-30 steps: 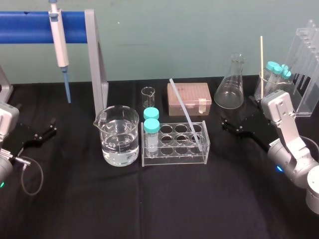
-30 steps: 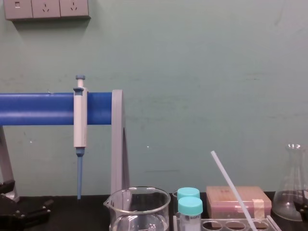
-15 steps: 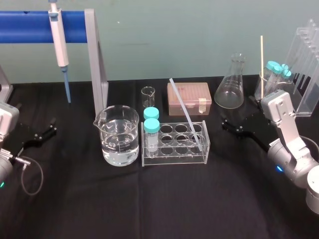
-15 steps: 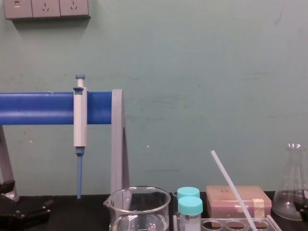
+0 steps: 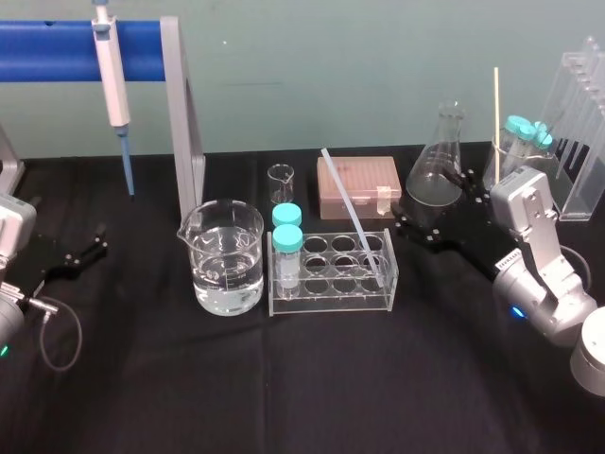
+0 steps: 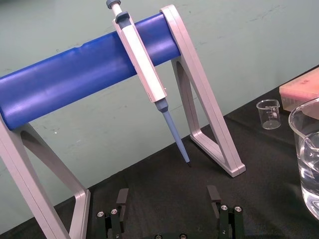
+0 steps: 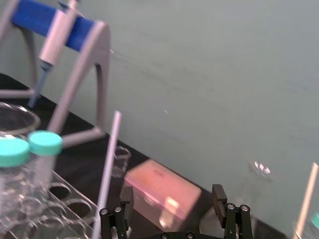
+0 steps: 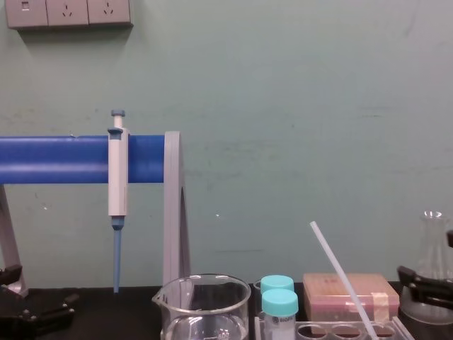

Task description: Pick up the stirring rod with one hand, then place it down.

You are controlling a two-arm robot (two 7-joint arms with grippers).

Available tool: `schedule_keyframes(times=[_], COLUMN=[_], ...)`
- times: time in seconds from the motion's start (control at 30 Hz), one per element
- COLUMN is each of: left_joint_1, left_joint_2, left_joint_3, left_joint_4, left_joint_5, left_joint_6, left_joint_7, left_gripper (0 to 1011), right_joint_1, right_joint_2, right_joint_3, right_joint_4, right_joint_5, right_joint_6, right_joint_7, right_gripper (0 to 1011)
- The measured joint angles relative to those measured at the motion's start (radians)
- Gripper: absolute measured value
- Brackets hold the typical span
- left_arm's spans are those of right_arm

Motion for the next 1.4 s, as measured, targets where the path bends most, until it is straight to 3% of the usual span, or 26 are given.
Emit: schedule_keyframes(times=[0.2, 0.43, 1.07, 1.4], left_joint_1=[0.000, 0.000, 0.000, 0.000], left_joint_2=[0.000, 0.000, 0.000, 0.000], left_joint_3=[0.000, 0.000, 0.000, 0.000], left_joint_4=[0.000, 0.000, 0.000, 0.000], left_joint_5=[0.000, 0.000, 0.000, 0.000], left_joint_6=[0.000, 0.000, 0.000, 0.000], left_joint_7=[0.000, 0.000, 0.000, 0.000], left_gripper=[1000, 1000, 1000, 1000], right_joint_1=[0.032, 0.071, 0.201, 0.283], right_joint_2=[-0.021, -0.049, -0.129, -0.181], right_joint_3=[-0.005, -0.008, 0.003, 0.014], right_joint_4=[0.022, 0.060, 0.227, 0.346], right_joint_5=[0.019, 0.051, 0.110, 0.174], right_joint_6=[-0.058, -0.084, -0.077, -0.043], right_joint_7=[0.087, 0.177, 0.357, 0.494], right_gripper=[1003, 1003, 1003, 1003])
